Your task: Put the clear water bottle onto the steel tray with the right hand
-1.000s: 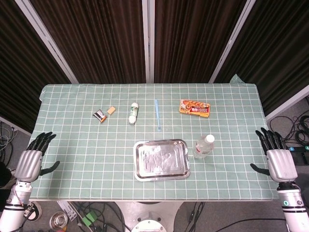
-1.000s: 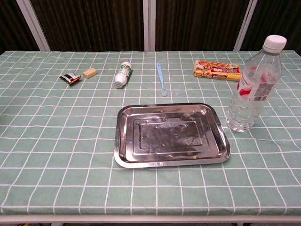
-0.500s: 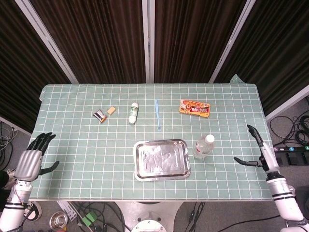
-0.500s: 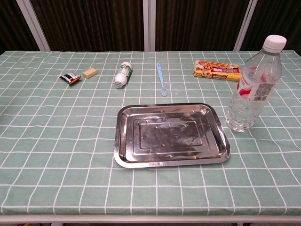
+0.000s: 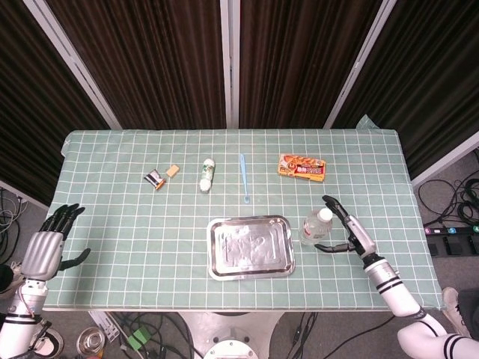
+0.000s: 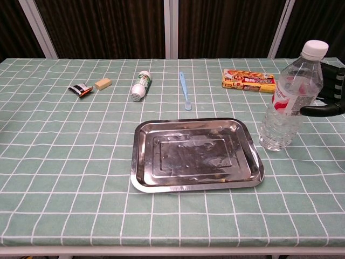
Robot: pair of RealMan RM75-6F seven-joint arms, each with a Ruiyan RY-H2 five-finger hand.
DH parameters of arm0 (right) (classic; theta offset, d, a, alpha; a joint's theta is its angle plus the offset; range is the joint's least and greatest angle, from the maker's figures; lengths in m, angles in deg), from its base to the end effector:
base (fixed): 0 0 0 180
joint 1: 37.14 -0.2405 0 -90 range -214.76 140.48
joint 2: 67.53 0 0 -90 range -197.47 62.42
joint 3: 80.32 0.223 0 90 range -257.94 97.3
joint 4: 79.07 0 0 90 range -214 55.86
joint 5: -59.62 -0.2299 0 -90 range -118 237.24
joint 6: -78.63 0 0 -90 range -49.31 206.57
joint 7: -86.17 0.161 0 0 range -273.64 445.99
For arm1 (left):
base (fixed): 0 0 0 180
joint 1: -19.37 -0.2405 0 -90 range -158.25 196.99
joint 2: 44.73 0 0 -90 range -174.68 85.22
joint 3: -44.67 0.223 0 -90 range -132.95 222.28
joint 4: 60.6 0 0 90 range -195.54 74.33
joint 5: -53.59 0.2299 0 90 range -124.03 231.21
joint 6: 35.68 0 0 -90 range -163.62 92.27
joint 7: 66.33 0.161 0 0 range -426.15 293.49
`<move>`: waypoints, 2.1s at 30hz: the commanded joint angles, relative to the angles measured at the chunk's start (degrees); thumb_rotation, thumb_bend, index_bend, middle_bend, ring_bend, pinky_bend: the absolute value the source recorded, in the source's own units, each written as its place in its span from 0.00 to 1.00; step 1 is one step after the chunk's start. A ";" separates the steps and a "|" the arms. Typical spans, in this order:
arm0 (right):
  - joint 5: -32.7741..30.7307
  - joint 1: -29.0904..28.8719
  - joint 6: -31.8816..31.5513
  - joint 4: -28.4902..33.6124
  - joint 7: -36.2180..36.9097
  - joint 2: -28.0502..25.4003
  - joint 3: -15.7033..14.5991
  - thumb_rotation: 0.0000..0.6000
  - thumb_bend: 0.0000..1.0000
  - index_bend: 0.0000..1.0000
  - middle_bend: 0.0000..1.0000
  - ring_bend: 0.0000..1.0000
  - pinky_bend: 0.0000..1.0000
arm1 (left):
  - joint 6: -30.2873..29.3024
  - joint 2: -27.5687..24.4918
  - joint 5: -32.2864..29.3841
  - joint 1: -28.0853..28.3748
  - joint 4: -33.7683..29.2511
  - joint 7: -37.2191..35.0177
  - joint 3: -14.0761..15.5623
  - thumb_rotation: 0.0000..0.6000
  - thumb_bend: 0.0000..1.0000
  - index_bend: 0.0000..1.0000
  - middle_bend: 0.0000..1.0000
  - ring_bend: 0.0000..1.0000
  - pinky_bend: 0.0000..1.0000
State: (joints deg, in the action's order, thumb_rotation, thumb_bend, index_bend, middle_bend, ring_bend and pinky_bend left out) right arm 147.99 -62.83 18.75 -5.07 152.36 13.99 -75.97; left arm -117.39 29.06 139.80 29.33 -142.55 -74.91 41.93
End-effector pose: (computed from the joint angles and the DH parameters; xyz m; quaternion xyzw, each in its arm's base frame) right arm -0.2466 -0.2977 0.0036 0.4286 -0.7117 0.5258 0.1827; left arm -0.2911 0.2244 0.0839 -0.5937 -0.4208 -0.4336 0.5315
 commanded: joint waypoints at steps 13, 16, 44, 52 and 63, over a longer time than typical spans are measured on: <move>-4.26 -3.48 3.00 -0.73 -8.17 4.97 2.30 1.00 0.01 0.47 0.39 0.18 0.19 | -0.21 0.05 -0.22 -0.28 0.39 -1.12 0.04 1.00 0.26 0.16 0.18 0.09 0.19; -5.03 -3.25 1.57 0.69 -10.35 4.50 3.28 1.00 0.05 0.52 0.42 0.21 0.21 | -0.23 -0.03 -0.33 -0.44 0.43 -1.37 0.13 1.00 0.26 0.16 0.18 0.09 0.19; -9.85 -4.74 -3.12 15.61 -19.74 -0.91 10.88 1.00 0.14 0.64 0.51 0.34 0.36 | 0.04 -0.43 -0.23 -0.23 -0.39 -1.25 0.06 1.00 0.26 0.16 0.18 0.09 0.19; -8.78 -4.11 -6.80 21.63 -22.47 -5.07 13.02 1.00 0.13 0.64 0.51 0.34 0.36 | 0.70 0.00 -0.50 0.48 -0.55 -0.90 -0.43 1.00 0.26 0.16 0.18 0.09 0.19; -14.11 -3.33 2.70 8.68 -18.07 1.29 7.93 1.00 0.13 0.64 0.51 0.34 0.36 | 0.75 0.09 -0.74 0.02 -0.04 -1.38 0.05 1.00 0.26 0.16 0.18 0.09 0.19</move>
State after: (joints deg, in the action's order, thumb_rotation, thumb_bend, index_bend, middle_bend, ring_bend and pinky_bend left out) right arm 132.19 -66.74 23.66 1.98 133.00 14.49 -67.53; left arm -116.64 29.17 139.09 29.35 -142.57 -76.28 41.99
